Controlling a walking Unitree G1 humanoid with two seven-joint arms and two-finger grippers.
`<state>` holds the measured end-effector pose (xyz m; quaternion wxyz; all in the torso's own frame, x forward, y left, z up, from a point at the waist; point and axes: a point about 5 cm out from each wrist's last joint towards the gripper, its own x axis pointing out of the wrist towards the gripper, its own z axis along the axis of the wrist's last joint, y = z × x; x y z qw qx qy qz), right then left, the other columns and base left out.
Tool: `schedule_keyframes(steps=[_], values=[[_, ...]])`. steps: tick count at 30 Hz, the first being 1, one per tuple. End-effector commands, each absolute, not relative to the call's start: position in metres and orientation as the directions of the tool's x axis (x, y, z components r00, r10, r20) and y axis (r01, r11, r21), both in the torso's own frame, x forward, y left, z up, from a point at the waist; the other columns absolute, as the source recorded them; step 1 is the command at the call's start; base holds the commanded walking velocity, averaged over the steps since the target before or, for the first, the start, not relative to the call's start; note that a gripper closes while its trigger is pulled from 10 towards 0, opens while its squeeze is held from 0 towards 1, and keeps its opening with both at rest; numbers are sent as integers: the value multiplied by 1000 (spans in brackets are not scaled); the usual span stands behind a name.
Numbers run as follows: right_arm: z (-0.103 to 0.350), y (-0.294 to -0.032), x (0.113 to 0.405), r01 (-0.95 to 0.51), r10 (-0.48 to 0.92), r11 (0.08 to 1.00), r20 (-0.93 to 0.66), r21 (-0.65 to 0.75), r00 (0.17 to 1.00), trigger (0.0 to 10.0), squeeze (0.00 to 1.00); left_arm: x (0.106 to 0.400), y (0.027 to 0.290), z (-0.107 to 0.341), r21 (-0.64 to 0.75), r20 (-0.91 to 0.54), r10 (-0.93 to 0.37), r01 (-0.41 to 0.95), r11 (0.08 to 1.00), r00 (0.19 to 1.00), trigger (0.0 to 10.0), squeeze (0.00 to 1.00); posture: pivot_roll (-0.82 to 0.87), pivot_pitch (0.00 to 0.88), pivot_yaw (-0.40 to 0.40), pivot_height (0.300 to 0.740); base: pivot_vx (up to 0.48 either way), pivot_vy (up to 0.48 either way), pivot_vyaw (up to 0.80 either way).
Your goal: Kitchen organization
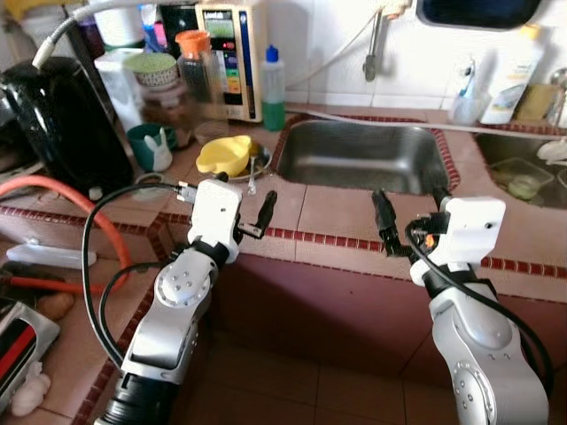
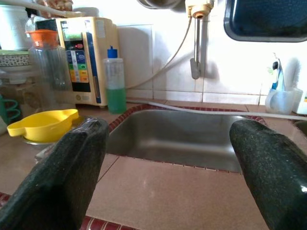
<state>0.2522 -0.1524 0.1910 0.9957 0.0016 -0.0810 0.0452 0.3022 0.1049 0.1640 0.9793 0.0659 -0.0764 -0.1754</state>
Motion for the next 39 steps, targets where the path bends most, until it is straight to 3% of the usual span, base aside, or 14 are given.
schedule_keyframes(steps=[1, 10, 39], values=[[193, -152, 254, -92, 92, 996, 170, -7, 981, 10000, 0, 305, 103, 167, 161, 134, -363, 341, 926, 922, 10000, 0, 59, 0, 66, 740, 0, 0, 0], [193, -151, 254, -93, 93, 996, 176, -9, 980, 10000, 0, 304, 97, 170, 161, 144, -404, 381, 910, 903, 10000, 0, 57, 0, 68, 740, 0, -28, 0], [193, -151, 254, -101, 101, 995, 169, -13, 980, 10000, 0, 301, 99, 166, 157, 135, -404, 383, 910, 905, 10000, 0, 60, 0, 56, 740, 0, -328, 0]])
